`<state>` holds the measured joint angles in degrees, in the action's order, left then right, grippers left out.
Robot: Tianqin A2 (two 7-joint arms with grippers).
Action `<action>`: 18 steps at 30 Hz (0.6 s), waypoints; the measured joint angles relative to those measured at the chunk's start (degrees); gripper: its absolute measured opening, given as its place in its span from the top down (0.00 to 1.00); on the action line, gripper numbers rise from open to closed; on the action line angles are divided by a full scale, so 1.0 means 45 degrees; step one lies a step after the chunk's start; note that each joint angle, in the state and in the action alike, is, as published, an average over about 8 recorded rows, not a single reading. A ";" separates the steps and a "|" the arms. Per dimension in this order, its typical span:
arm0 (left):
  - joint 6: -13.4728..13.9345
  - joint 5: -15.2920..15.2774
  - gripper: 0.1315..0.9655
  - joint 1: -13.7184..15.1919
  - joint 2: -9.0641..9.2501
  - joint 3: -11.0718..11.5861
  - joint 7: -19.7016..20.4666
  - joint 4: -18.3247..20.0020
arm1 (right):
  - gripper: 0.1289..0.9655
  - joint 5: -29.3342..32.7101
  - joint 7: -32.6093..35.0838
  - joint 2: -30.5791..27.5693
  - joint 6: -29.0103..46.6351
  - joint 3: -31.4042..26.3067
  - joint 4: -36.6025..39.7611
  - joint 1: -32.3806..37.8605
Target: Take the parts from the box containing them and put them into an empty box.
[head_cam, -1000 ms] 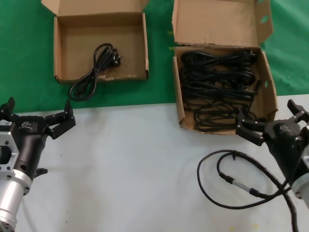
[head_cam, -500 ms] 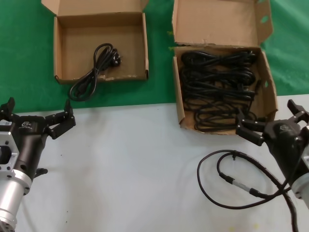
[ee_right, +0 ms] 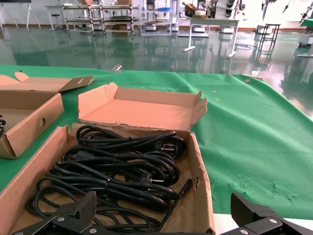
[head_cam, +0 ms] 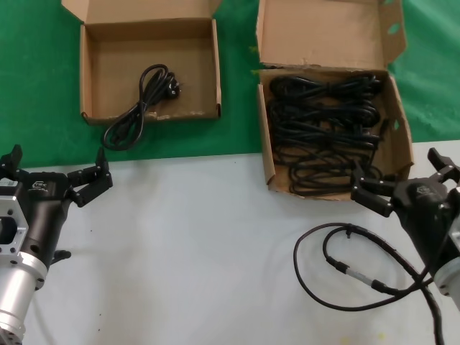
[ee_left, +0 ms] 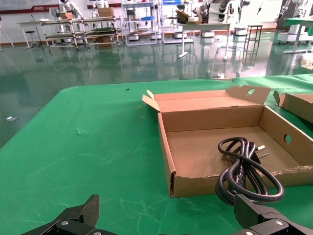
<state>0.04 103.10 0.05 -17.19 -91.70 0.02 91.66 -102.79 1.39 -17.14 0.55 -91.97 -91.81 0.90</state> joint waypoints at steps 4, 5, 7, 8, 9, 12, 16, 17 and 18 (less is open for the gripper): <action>0.0000 0.0000 0.00 0.0000 0.0000 0.0000 0.0000 0.0000 | 0.00 0.0000 0.0000 0.0000 0.0000 0.0000 0.0000 0.0000; 0.0000 0.0000 0.00 0.0000 0.0000 0.0000 0.0000 0.0000 | 0.00 0.0000 0.0000 0.0000 0.0000 0.0000 0.0000 0.0000; 0.0000 0.0000 0.00 0.0000 0.0000 0.0000 0.0000 0.0000 | 0.00 0.0000 0.0000 0.0000 0.0000 0.0000 0.0000 0.0000; 0.0000 0.0000 0.00 0.0000 0.0000 0.0000 0.0000 0.0000 | 0.00 0.0000 0.0000 0.0000 0.0000 0.0000 0.0000 0.0000; 0.0000 0.0000 0.00 0.0000 0.0000 0.0000 0.0000 0.0000 | 0.00 0.0000 0.0000 0.0000 0.0000 0.0000 0.0000 0.0000; 0.0000 0.0000 0.00 0.0000 0.0000 0.0000 0.0000 0.0000 | 0.00 0.0000 0.0000 0.0000 0.0000 0.0000 0.0000 0.0000; 0.0000 0.0000 0.00 0.0000 0.0000 0.0000 0.0000 0.0000 | 0.00 0.0000 0.0000 0.0000 0.0000 0.0000 0.0000 0.0000; 0.0000 0.0000 0.00 0.0000 0.0000 0.0000 0.0000 0.0000 | 0.00 0.0000 0.0000 0.0000 0.0000 0.0000 0.0000 0.0000; 0.0000 0.0000 0.00 0.0000 0.0000 0.0000 0.0000 0.0000 | 0.00 0.0000 0.0000 0.0000 0.0000 0.0000 0.0000 0.0000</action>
<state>0.04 103.10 0.05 -17.19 -91.70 0.02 91.66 -102.79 1.39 -17.14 0.55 -91.97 -91.81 0.90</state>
